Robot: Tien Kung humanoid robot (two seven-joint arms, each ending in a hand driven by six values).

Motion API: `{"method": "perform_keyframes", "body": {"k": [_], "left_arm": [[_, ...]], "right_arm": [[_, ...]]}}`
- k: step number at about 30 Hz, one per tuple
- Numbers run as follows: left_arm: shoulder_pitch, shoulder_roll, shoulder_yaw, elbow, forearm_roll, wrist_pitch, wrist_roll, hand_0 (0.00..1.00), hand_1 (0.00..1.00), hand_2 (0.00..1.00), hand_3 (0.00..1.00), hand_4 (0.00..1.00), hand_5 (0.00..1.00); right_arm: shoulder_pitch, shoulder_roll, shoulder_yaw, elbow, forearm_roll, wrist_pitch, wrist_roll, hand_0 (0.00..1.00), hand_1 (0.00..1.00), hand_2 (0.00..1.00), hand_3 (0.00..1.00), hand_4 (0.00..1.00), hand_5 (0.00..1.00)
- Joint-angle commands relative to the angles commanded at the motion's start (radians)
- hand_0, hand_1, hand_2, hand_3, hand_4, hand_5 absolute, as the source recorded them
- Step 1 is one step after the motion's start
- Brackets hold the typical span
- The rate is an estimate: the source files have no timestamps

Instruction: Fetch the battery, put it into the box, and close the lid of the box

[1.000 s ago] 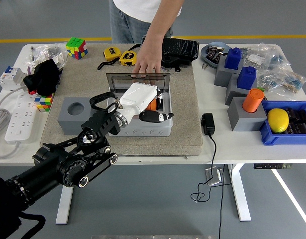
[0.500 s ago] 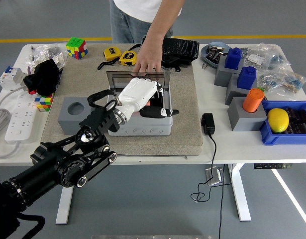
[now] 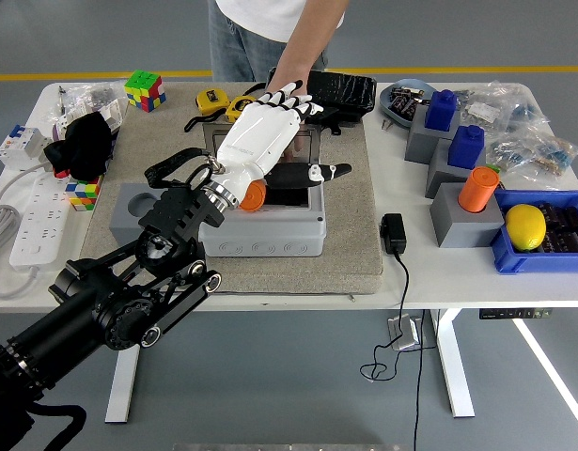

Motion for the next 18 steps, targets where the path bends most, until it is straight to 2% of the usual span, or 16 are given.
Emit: {"method": "perform_keyframes", "body": {"k": [5,9,18], "left_arm": [[0.014,0.007,-0.046,-0.033,-0.021,-0.015,0.0,0.998,0.998,0.998,0.998,0.998,0.998],[0.033,0.015,-0.08,-0.069,-0.099,-0.028,-0.019,0.998,0.998,0.998,0.998,0.998,0.998],[0.101,0.033,-0.143,-0.157,-0.424,-0.073,-0.092,0.998,0.998,0.998,0.998,0.998,0.998]], "right_arm": [[-0.002,0.002,0.008,0.0,-0.006,0.0,-0.002,0.883,0.804,0.747,0.776,0.998,0.998],[-0.001,0.004,0.004,0.0,0.0,0.001,0.001,0.883,0.803,0.746,0.776,0.998,0.998],[-0.005,0.008,0.022,0.0,-0.01,0.0,0.001,0.883,0.803,0.746,0.776,0.998,0.998]]}}
